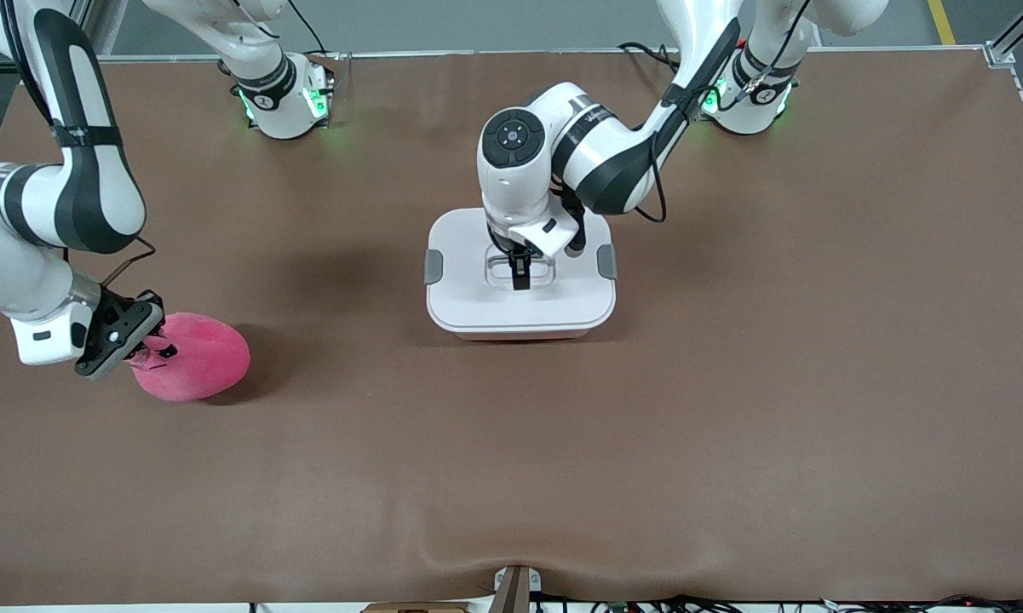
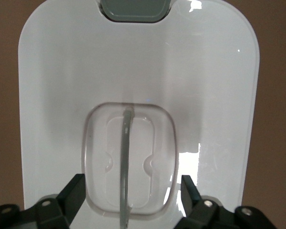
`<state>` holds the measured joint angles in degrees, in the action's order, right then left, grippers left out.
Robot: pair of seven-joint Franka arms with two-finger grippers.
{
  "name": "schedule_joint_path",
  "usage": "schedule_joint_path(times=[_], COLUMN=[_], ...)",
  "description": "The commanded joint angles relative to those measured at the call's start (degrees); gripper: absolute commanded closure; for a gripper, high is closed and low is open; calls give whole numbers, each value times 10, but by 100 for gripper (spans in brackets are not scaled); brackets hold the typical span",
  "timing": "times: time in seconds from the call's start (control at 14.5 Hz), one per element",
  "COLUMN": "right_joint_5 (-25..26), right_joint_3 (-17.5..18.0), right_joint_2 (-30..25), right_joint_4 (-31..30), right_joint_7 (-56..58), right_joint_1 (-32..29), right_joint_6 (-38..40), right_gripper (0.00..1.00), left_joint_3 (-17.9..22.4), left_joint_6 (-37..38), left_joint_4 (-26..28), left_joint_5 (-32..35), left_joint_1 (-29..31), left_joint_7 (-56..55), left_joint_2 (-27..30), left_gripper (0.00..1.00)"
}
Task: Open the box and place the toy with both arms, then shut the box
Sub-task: 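Grasp the lid handle with the left gripper while the right gripper grasps the toy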
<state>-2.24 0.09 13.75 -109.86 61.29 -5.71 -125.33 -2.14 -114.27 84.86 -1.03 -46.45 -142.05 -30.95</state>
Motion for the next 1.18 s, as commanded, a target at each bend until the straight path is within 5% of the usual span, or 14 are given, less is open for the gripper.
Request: schedule_joint_path(times=[0.0, 0.21, 0.42, 0.69, 0.83, 1.11], right_joint_5=[9, 9, 9, 9, 9, 9], right_joint_3=[-1, 0, 0, 0, 0, 0], right_joint_2=[-7, -5, -5, -6, -6, -7], right_joint_4=[14, 16, 17, 17, 17, 19], right_joint_7=[6, 2, 3, 7, 10, 15], right_joint_1=[3, 4, 4, 3, 4, 4], right_joint_6=[9, 10, 10, 13, 13, 16], right_gripper=[100, 100, 100, 100, 100, 100], left_joint_3=[0, 0, 0, 0, 0, 0], left_joint_6=[4, 6, 6, 9, 10, 11], left_joint_4=[-3, 0, 2, 14, 21, 20], left_joint_5=[7, 6, 7, 13, 14, 14], left_joint_1=[1, -4, -7, -10, -14, -14], left_joint_7=[-20, -28, -26, -18, -17, -18], left_joint_2=[0, 0, -2, 4, 4, 11], left_gripper=[26, 20, 30, 62, 94, 100])
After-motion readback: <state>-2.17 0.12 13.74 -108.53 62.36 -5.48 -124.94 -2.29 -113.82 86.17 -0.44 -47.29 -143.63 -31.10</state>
